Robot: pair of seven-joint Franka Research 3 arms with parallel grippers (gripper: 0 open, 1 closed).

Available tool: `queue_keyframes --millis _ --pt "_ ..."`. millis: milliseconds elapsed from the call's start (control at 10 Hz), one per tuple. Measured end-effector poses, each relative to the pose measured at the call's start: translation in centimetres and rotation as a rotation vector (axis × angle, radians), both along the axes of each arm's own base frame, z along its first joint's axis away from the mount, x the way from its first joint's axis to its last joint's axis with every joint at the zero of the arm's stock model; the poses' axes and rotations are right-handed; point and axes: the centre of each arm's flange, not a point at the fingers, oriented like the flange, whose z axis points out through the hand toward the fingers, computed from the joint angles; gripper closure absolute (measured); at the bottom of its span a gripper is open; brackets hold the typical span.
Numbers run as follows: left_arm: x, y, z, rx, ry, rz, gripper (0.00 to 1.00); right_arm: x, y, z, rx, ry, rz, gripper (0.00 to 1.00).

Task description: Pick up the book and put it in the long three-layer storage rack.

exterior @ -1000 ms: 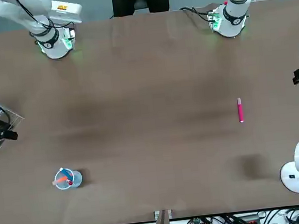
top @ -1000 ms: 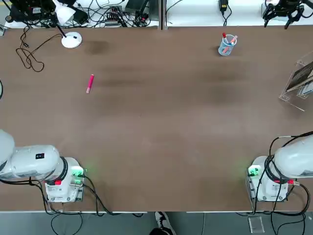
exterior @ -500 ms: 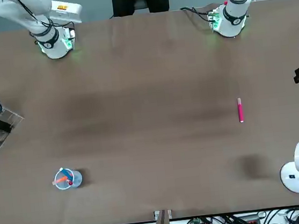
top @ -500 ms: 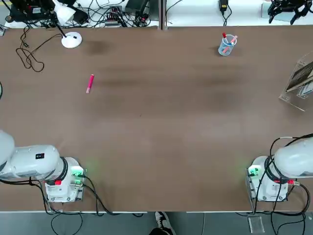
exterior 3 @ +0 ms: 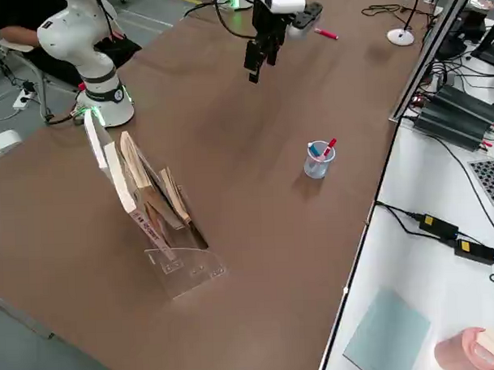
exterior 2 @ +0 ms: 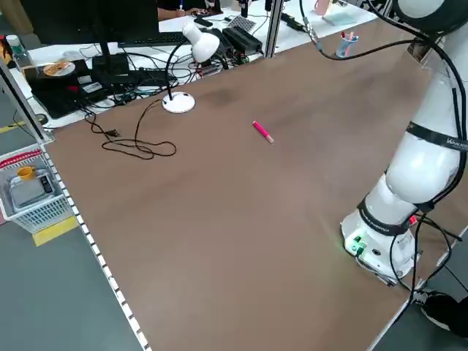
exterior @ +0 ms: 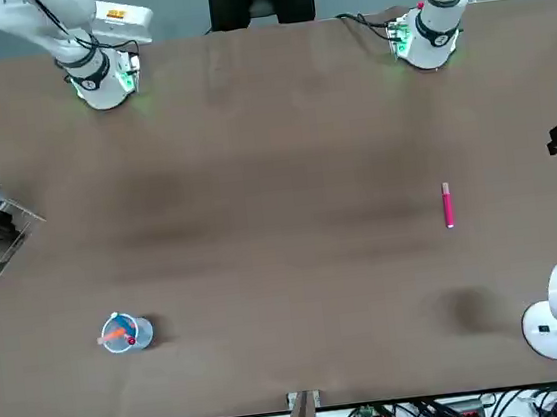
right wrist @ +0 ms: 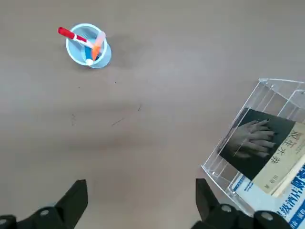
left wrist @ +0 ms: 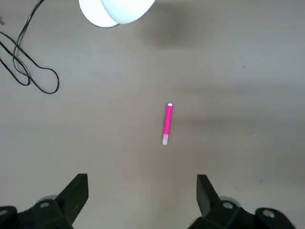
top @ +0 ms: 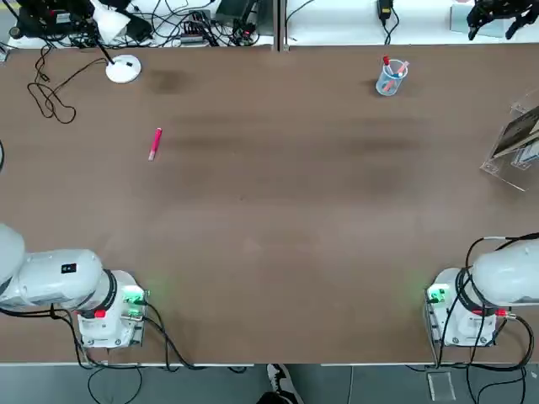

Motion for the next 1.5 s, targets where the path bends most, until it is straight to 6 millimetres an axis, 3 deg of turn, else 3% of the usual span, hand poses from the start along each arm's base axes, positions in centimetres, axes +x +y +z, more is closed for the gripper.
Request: queue_keyframes --millis 400,600,1500 --pt "0.0 -0.1 0.0 0.0 0.0 -0.001 0.0 -3.1 2.4 5.4 0.0 -0.074 0.048 0.0" --pt "0.0 -0.2 0.1 -0.001 -0.001 -0.004 0.0 -4.5 3.2 7.1 0.001 -0.087 0.065 0.0" --pt "-0.7 -1.0 1.5 0.001 -0.025 -0.013 0.0 -4.7 3.4 5.2 0.0 -0.061 0.101 0.0"
